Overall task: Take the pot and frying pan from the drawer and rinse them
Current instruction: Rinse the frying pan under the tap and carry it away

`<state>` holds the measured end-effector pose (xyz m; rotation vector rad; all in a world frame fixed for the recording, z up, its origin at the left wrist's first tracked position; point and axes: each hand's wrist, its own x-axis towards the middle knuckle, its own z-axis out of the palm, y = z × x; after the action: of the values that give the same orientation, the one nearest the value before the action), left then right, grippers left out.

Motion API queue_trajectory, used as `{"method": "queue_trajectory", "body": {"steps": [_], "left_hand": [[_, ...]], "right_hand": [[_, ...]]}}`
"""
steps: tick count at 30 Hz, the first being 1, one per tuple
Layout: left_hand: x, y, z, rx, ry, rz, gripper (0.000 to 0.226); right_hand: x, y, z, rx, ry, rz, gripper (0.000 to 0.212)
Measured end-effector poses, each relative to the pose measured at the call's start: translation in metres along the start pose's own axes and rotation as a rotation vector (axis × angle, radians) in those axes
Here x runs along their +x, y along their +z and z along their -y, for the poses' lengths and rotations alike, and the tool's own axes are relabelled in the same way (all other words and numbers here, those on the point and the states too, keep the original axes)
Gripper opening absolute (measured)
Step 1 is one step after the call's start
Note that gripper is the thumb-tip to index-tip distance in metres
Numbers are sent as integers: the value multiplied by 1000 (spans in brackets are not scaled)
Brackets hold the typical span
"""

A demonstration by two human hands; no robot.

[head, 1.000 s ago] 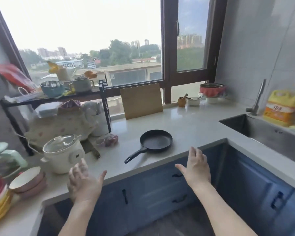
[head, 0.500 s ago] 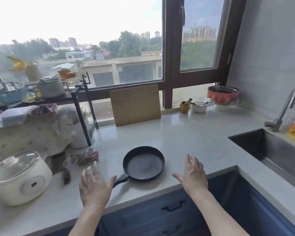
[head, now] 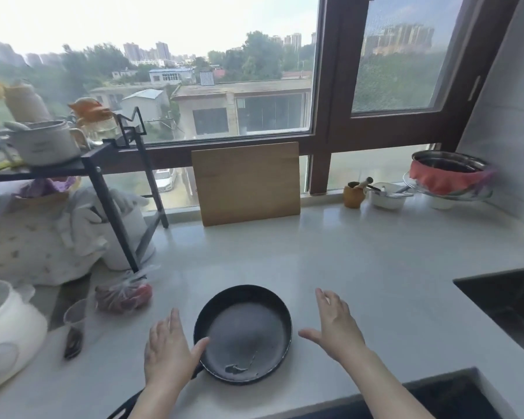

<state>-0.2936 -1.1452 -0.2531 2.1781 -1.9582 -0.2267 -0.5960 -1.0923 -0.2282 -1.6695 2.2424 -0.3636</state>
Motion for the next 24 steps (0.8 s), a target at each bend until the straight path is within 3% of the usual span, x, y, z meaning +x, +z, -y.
{"method": "queue_trajectory", "body": {"steps": [11,16,24], "left_hand": [[10,39,-13,31,-131,104,102],[7,45,-5,6,-69,200,103],[9,47,10,-163,31,400,136]], "right_hand": [[77,21,-26,-37,-206,241,99],[93,35,-29,-45,-308,335,106],[113,55,-32,-29,-373,512,129]]}}
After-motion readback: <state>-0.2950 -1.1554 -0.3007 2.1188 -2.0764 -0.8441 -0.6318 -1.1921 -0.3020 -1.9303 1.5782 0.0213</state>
